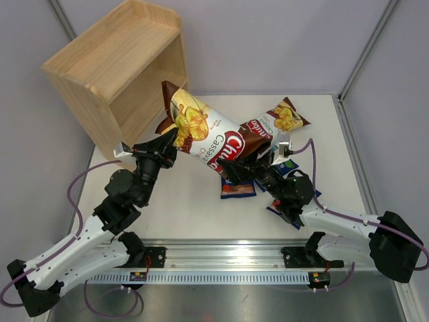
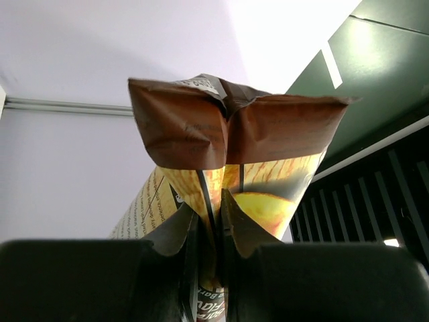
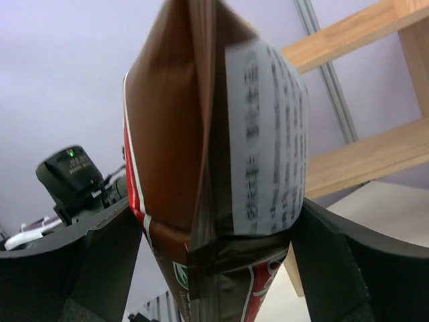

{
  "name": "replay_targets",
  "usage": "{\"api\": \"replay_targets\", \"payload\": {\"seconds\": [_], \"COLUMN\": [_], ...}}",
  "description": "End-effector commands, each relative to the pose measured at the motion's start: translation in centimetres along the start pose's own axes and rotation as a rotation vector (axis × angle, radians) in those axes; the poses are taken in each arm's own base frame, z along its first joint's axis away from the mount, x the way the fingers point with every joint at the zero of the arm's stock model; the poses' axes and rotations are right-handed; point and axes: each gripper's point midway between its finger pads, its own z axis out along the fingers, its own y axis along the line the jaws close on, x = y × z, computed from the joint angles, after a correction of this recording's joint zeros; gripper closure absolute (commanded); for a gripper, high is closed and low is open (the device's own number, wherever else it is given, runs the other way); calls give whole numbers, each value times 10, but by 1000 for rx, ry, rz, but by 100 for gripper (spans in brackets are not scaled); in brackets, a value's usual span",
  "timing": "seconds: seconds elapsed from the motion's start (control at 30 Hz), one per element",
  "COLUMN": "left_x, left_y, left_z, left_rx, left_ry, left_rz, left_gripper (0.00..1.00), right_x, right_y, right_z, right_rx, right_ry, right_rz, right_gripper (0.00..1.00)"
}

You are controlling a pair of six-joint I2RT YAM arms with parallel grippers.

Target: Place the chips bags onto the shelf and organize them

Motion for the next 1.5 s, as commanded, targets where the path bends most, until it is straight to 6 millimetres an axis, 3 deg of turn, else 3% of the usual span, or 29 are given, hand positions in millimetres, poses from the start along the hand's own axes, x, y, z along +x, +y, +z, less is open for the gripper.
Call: {"api": "replay_targets", "payload": {"seconds": [0.0,0.13,0.27,0.4,0.43,0.53,0.57,0.67,0.87,0.93,1.03,1.23,1.37,1.43,1.47], "left_x": [-2,-4,-11,-16,-19,-29,-33,-38,-46,-48,-58,-85,-101,-104,-105], "left_y": [19,27,22,8,7,4,6,0,-6,-12,-16,-2,-11,-13,-27], "left_z": [-5,-7,-12,-15,-16,-23,-24,-27,-28,-29,-35,-53,-69,-73,-79], "left_rx": [-43,-71,-61,-51,-49,-29,-26,-11,0,-6,-43,-134,-169,-208,-220], "left_ry": [4,3,-18,-42,-52,-85,-97,-118,-156,-165,-196,-256,-280,-258,-243], "left_rz": [45,75,135,225,258,271,281,324,416,472,575,695,818,948,990], "left_gripper": [100,100,100,100,100,78,55,26,12,1,1,1,1,1,1], "right_x": [-72,-71,-63,-58,-58,-55,-54,-51,-57,-56,-57,-65,-64,-62,-60], "right_y": [33,31,33,41,42,43,43,39,36,30,26,14,-8,-30,-39], "right_z": [19,20,25,25,24,20,20,18,20,19,19,20,22,22,20], "right_rx": [-67,-46,-43,-74,-78,-69,-67,-35,16,60,102,150,221,284,317], "right_ry": [-216,-186,-117,-63,-48,-15,-9,9,21,36,48,0,-13,-38,-48], "right_rz": [-31,-35,-47,-53,-57,-48,-42,-16,23,37,56,97,156,235,261], "right_gripper": [12,21,33,51,61,71,76,86,96,98,100,100,100,100,100]}}
